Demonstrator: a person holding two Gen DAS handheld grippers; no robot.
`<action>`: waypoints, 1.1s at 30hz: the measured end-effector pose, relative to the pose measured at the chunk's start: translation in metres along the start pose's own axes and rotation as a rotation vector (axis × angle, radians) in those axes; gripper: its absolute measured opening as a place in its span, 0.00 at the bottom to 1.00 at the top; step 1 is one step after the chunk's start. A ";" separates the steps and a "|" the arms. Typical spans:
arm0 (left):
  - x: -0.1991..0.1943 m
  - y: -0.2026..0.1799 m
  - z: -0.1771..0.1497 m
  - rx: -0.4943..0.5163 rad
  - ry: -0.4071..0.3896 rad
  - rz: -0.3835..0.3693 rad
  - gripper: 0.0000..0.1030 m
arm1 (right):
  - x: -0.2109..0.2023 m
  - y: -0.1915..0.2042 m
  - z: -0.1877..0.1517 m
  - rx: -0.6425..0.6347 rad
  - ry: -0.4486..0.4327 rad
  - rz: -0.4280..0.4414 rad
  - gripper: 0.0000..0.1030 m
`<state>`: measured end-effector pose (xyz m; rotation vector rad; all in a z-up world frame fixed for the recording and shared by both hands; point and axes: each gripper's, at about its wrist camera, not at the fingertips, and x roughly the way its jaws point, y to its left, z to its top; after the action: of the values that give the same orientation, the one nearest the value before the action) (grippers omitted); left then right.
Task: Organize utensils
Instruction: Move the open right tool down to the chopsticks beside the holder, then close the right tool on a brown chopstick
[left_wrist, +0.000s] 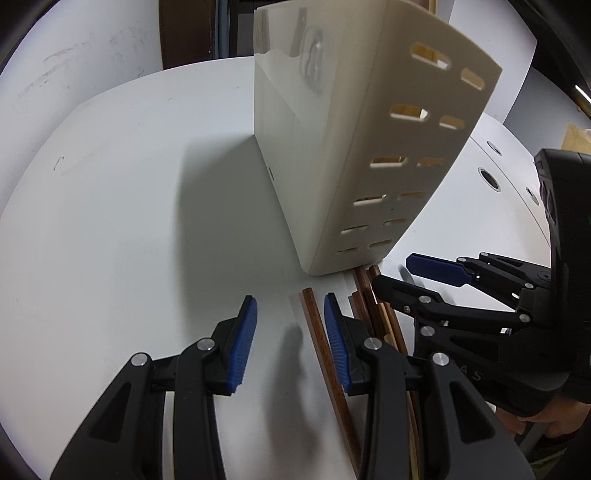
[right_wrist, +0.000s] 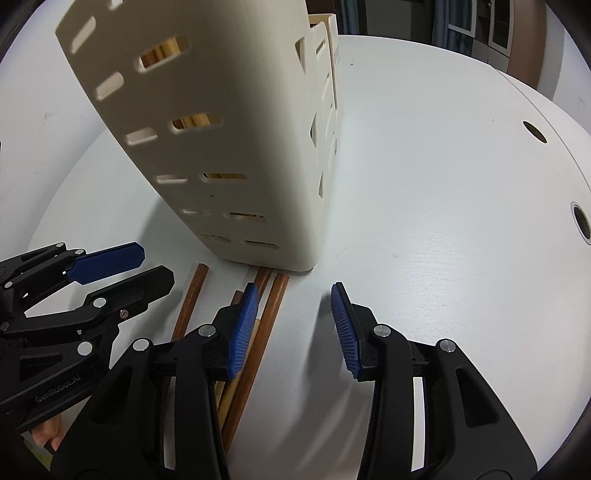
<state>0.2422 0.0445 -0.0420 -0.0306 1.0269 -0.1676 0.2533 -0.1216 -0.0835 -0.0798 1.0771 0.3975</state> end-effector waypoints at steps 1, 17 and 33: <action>0.002 0.004 0.001 0.002 0.005 0.000 0.36 | 0.000 0.001 0.000 -0.005 -0.005 -0.008 0.36; 0.026 -0.009 0.008 0.042 0.044 0.020 0.36 | 0.005 0.004 0.003 -0.049 -0.018 -0.051 0.15; 0.033 -0.022 0.017 0.062 0.032 0.087 0.06 | 0.002 0.002 0.005 -0.036 -0.003 -0.045 0.06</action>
<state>0.2704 0.0167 -0.0585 0.0730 1.0527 -0.1214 0.2573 -0.1180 -0.0825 -0.1356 1.0635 0.3761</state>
